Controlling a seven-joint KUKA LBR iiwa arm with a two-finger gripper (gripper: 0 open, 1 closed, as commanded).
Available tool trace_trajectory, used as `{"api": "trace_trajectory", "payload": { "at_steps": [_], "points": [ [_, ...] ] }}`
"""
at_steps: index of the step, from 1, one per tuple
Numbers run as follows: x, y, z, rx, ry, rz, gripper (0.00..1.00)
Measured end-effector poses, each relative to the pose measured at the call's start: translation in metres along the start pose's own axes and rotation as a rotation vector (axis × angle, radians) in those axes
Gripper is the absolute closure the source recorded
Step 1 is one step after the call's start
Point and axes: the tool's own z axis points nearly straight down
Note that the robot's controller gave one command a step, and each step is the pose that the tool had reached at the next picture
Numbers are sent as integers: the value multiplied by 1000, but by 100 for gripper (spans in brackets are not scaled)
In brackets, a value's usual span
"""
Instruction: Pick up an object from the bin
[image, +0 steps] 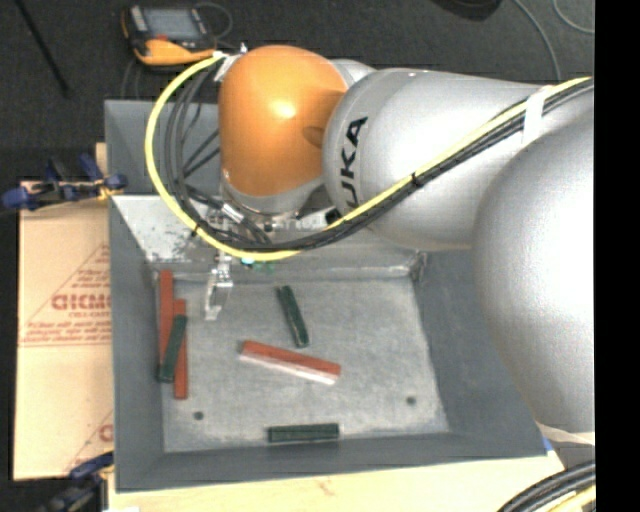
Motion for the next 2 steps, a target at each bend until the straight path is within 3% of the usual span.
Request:
{"api": "trace_trajectory", "payload": {
  "at_steps": [1, 2],
  "points": [
    [-2, -1, -5, -2, -8, 4, 0],
    [24, -41, 65, -2, -10, 32, 0]
  ]
}}
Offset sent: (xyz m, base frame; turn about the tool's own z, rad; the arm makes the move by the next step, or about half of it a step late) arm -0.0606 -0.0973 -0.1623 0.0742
